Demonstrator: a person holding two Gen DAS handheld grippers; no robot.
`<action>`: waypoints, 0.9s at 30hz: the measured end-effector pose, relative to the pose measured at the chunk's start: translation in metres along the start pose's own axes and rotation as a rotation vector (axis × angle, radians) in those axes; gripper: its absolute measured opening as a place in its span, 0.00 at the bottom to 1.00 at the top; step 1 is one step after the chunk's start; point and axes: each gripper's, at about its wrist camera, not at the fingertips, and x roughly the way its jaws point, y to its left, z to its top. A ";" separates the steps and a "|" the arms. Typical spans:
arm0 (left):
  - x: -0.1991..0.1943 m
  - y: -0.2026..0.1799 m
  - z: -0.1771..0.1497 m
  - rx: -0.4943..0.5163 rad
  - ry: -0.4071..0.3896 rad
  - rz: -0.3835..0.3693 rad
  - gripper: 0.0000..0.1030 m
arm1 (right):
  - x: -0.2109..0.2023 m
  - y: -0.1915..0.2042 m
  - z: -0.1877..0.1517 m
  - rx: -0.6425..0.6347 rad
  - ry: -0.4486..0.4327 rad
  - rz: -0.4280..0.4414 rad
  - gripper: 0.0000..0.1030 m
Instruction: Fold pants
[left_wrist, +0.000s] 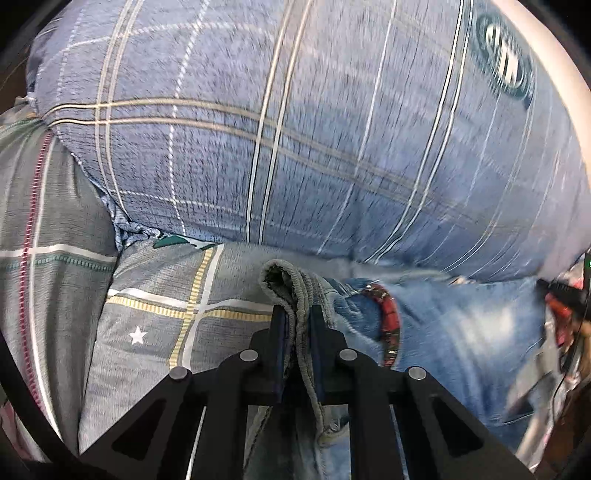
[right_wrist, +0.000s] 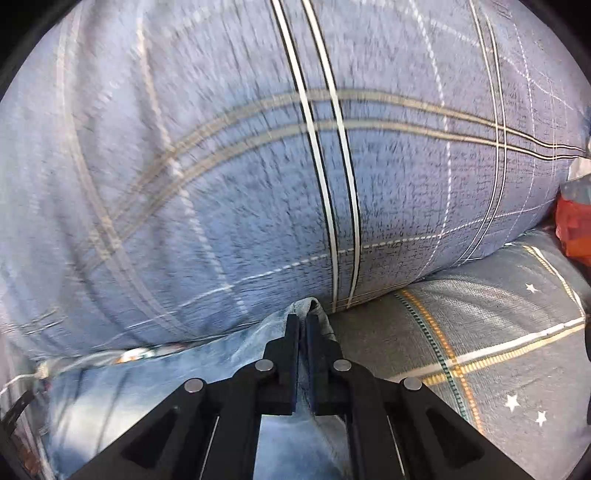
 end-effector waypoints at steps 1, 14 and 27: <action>-0.008 -0.002 0.000 0.001 -0.011 -0.015 0.12 | -0.009 0.000 -0.001 -0.006 -0.011 -0.001 0.03; -0.125 -0.029 -0.038 0.027 -0.128 -0.216 0.11 | -0.119 0.004 -0.035 -0.023 -0.139 0.090 0.03; -0.181 -0.035 -0.140 0.137 -0.074 -0.378 0.11 | -0.187 -0.084 -0.117 0.102 -0.205 0.061 0.03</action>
